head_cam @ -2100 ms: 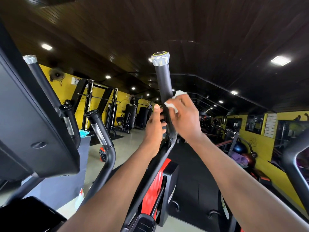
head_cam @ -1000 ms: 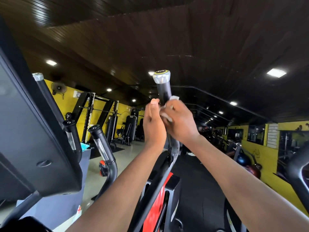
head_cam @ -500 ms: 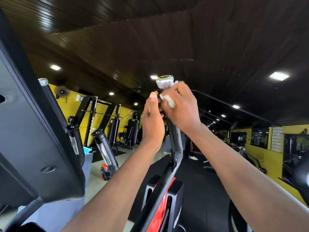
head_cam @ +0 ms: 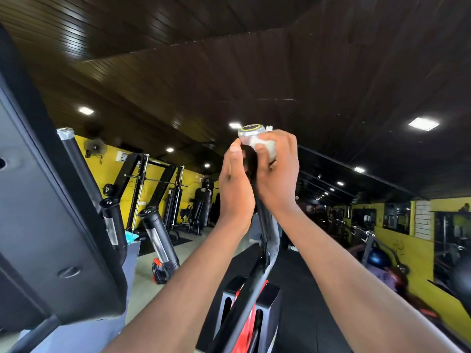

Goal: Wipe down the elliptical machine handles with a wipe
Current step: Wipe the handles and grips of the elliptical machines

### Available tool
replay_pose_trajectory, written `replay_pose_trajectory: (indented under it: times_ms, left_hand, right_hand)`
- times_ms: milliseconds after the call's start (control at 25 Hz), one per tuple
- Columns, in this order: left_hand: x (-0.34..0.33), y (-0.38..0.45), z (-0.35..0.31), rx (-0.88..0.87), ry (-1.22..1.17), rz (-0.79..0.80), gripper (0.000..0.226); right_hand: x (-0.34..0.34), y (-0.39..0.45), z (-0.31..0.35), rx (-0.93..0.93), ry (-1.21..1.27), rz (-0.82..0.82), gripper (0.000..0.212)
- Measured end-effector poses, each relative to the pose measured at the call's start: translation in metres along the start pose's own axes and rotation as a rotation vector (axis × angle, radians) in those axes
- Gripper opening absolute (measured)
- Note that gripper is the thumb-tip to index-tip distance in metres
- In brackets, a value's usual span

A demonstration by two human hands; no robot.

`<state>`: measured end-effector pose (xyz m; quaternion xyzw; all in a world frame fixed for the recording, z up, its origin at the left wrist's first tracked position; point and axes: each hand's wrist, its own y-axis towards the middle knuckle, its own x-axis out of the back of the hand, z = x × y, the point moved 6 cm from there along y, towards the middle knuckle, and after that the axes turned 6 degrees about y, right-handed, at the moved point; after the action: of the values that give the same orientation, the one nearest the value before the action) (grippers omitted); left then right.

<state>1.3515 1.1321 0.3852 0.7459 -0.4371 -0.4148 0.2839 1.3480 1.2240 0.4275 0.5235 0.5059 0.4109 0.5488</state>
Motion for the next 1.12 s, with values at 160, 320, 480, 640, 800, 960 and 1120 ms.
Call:
replay_pose_trajectory:
  times_ms: [160,320,480,640,800,960,1120]
  left_hand:
    - [-0.001,-0.001,0.003,0.006,0.008,-0.016,0.065]
    - [0.000,0.002,0.003,0.032,0.020,-0.005,0.063]
    - [-0.002,0.002,0.002,-0.013,0.003,0.020,0.052]
    - [-0.003,0.003,0.006,-0.014,0.002,0.008,0.054]
    - [-0.002,0.004,0.010,0.001,0.049,-0.019,0.054]
    - [0.001,-0.004,0.015,0.036,0.028,0.026,0.037]
    - [0.000,-0.016,0.038,0.101,0.052,0.070,0.036]
  right_hand:
    - [-0.012,0.014,-0.036,-0.557,0.296,0.102,0.027]
    - [-0.008,0.009,-0.014,-0.441,0.163,0.045,0.032]
    - [-0.003,-0.005,0.017,0.196,-0.133,0.016,0.034]
    - [-0.013,0.015,0.009,0.237,-0.204,0.166,0.033]
    - [-0.005,0.006,-0.027,-0.336,0.111,0.124,0.033]
    - [0.005,-0.024,-0.049,-0.376,0.095,0.200,0.032]
    - [0.018,-0.021,-0.045,-0.224,0.103,0.084,0.026]
